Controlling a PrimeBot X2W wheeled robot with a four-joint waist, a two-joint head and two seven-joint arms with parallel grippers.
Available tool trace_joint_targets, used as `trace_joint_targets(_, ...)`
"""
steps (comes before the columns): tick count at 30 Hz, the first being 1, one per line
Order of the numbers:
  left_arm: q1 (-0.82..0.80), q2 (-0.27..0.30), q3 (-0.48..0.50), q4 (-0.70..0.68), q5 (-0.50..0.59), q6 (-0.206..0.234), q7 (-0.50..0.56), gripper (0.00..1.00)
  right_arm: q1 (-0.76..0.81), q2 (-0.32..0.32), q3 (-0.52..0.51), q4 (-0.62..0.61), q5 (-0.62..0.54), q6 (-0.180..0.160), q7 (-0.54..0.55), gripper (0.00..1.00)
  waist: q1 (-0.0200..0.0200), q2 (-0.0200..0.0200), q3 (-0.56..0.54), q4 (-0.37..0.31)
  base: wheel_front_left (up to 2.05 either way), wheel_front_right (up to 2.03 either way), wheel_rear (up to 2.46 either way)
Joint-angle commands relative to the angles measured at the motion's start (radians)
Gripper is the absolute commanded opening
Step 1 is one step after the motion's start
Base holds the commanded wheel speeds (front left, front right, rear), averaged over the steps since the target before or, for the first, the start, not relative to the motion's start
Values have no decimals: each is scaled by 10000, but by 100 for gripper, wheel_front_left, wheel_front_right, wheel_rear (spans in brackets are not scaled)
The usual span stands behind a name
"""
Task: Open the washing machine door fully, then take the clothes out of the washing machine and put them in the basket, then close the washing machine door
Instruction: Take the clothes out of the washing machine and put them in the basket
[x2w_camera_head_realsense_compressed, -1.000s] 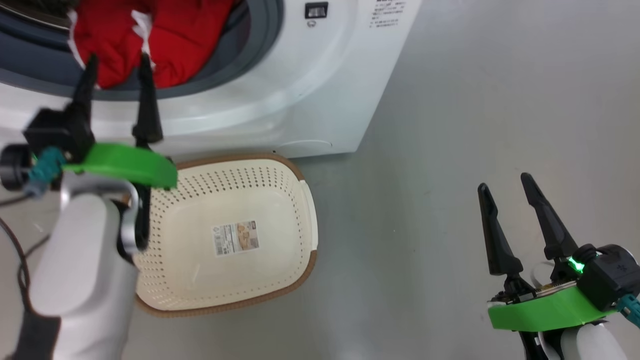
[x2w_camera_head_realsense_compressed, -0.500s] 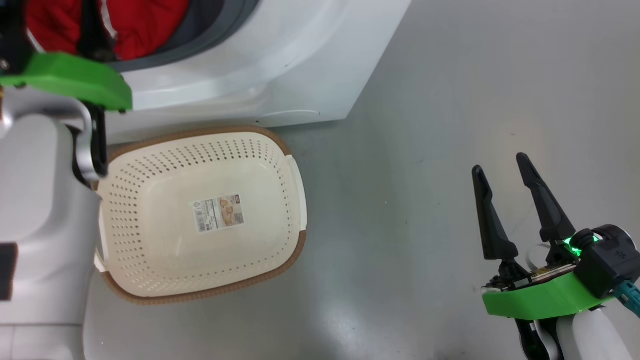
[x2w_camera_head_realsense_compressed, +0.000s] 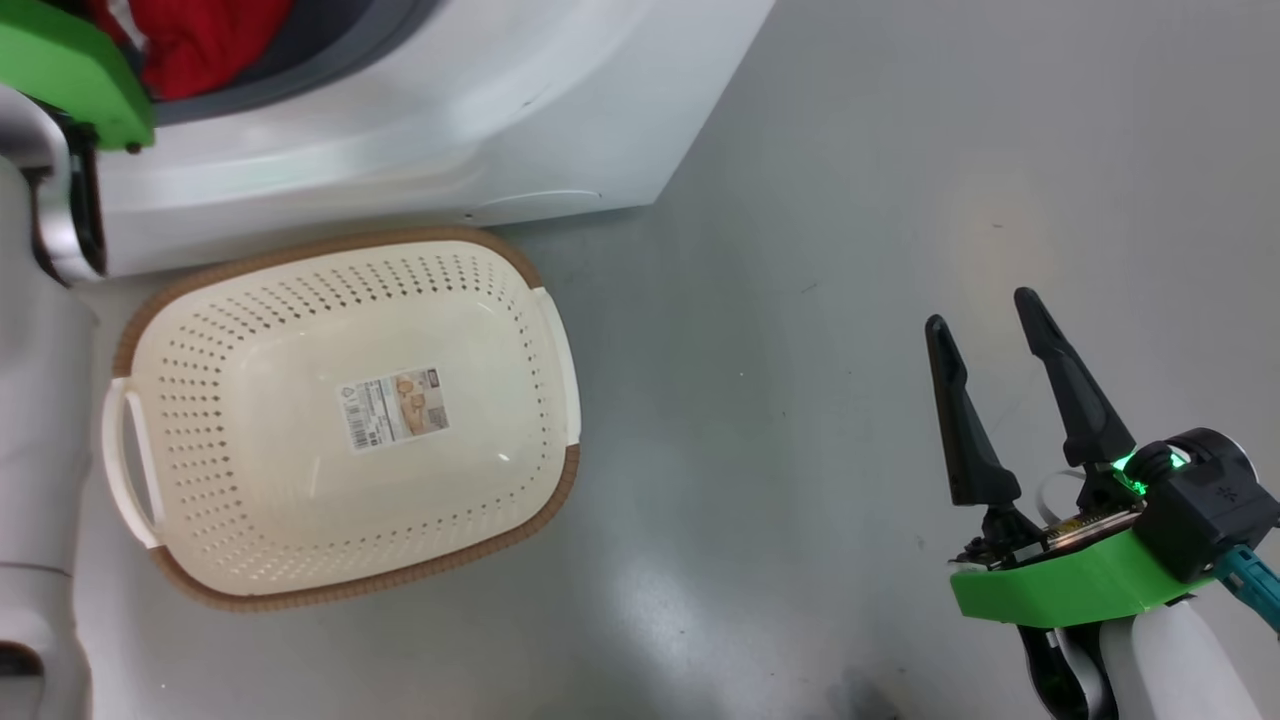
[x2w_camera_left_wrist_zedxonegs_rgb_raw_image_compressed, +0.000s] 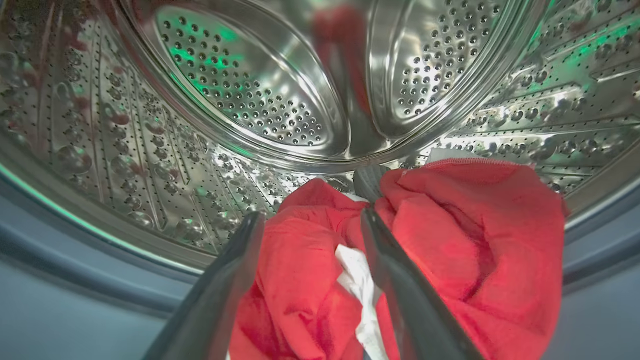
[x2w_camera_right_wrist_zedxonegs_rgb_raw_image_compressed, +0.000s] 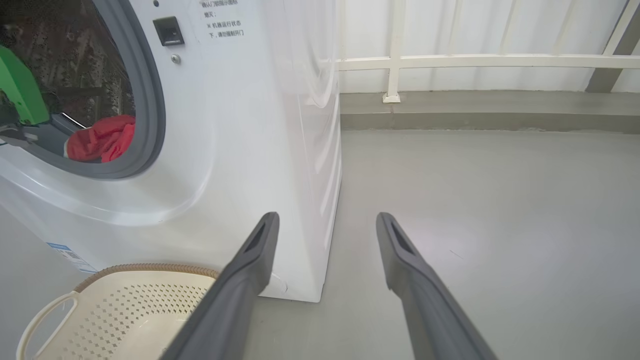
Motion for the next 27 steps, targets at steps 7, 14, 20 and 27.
trace_joint_targets(7, -710, 833, 14, 746, 115, 136, 681, 100, -160, -102, 392, -155, 381, 63, -60, 100, 0, 0, 306, -321, 0, 0, 0)
trace_joint_targets(14, -949, 1190, -253, 1615, 358, 396, 1197, 100, -229, -102, 498, -199, 539, 63, -61, 100, 0, 0, 475, -516, 0, 0, 0)
trace_joint_targets(20, -1065, 1306, -403, 2083, 446, 545, 1411, 100, -209, -102, 538, -200, 538, 63, -61, 100, 0, 0, 513, -566, 0, 0, 0)
trace_joint_targets(27, -1204, 1349, -611, 2682, 475, 491, 1909, 100, -218, -102, 602, -165, 549, 63, -61, 100, 0, 0, 520, -565, 0, 0, 0)
